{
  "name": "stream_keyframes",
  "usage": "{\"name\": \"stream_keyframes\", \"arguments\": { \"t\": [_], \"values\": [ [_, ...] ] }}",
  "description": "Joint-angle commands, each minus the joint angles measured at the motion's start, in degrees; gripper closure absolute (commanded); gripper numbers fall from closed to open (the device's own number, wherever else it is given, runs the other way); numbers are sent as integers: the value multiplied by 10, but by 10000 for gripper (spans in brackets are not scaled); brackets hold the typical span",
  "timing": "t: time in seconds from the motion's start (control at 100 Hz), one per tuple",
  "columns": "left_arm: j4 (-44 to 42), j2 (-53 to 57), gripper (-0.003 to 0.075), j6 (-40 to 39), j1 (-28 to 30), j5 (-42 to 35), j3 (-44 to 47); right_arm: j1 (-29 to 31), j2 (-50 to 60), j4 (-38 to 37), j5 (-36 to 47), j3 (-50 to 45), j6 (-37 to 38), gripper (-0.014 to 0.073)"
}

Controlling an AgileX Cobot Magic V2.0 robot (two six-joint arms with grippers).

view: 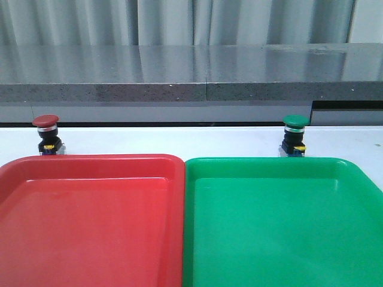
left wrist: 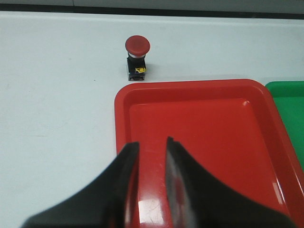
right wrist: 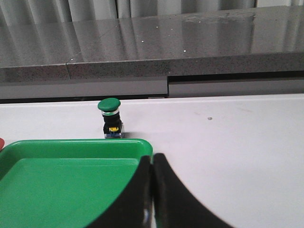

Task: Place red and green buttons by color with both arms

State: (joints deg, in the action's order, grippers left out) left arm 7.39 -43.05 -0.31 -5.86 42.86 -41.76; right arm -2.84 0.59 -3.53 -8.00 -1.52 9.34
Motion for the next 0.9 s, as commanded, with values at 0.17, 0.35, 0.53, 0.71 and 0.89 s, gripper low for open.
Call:
{"name": "stream_keyframes", "arguments": {
  "t": [0.17, 0.35, 0.53, 0.71, 0.89],
  "values": [
    [21, -1, 40, -4, 1, -32, -20, 2, 9, -1, 50, 8, -1, 661],
    [21, -12, 29, -3, 1, -30, -26, 2, 9, -1, 50, 8, -1, 661],
    [22, -89, 29, 3, 1, -19, -77, 2, 9, -1, 50, 8, -1, 661],
    [22, -200, 29, 12, 1, -20, -155, 2, 9, -1, 50, 8, -1, 661],
    [22, -314, 29, 26, 1, -21, -234, 2, 9, -1, 50, 8, -1, 661]
  ]
}}
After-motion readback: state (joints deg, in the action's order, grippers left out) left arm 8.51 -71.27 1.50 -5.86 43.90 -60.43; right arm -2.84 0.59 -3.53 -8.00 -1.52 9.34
